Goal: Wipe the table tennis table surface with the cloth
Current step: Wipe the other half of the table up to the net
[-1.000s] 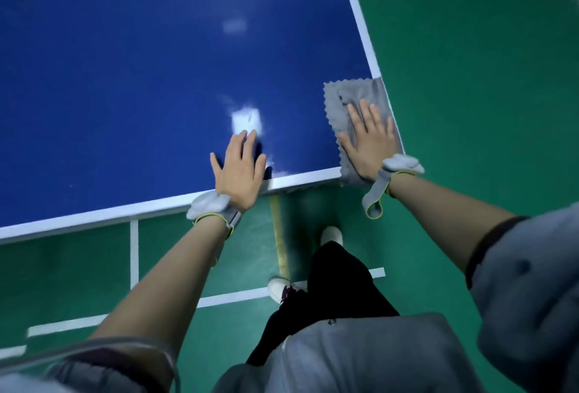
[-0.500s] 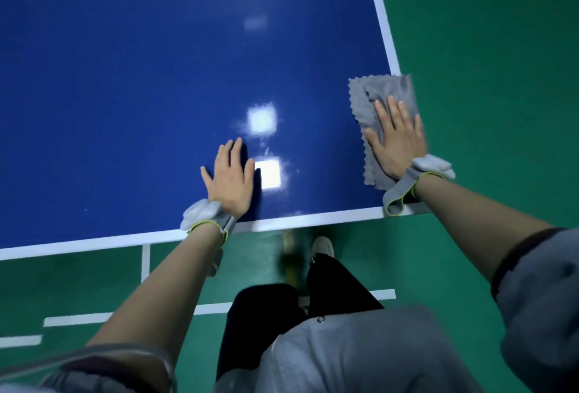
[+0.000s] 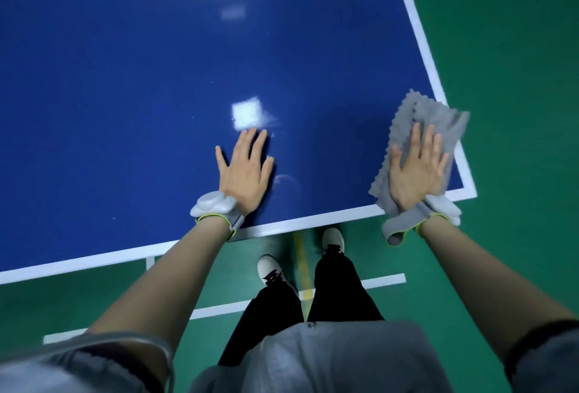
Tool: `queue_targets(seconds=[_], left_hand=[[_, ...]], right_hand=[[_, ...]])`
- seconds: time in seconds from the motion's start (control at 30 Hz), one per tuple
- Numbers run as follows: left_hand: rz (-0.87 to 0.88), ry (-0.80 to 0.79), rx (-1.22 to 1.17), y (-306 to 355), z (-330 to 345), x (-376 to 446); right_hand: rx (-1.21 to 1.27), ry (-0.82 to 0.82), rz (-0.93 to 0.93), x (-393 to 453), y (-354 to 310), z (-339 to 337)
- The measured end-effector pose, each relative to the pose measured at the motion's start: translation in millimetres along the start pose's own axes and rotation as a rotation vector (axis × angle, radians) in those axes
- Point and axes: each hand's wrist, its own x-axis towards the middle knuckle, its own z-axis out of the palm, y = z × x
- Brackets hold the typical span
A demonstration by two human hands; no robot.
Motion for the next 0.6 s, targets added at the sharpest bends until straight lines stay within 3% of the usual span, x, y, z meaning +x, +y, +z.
queue_targets(seconds=[0.13, 0.3, 0.47, 0.6], left_hand=[[-0.026, 0.012, 0.022, -45.2, -15.7, -10.6], [-0.102, 0.029, 0.023, -85.6, -26.2, -29.0], [-0.123, 0.036, 0.037, -90.7, -25.9, -36.8], [-0.143, 0.056, 0.028, -67.3, -23.1, -28.7]], right_hand=[[0.041, -0.039, -0.107, -24.2, -77.1, 16.3], [0.048, -0.107, -0.422, -70.9, -172.4, 38.3], [-0.043, -0.176, -0.792, -93.5, -186.5, 46.5], [-0.056, -0.195, -0.937, -83.7, -147.8, 39.3]])
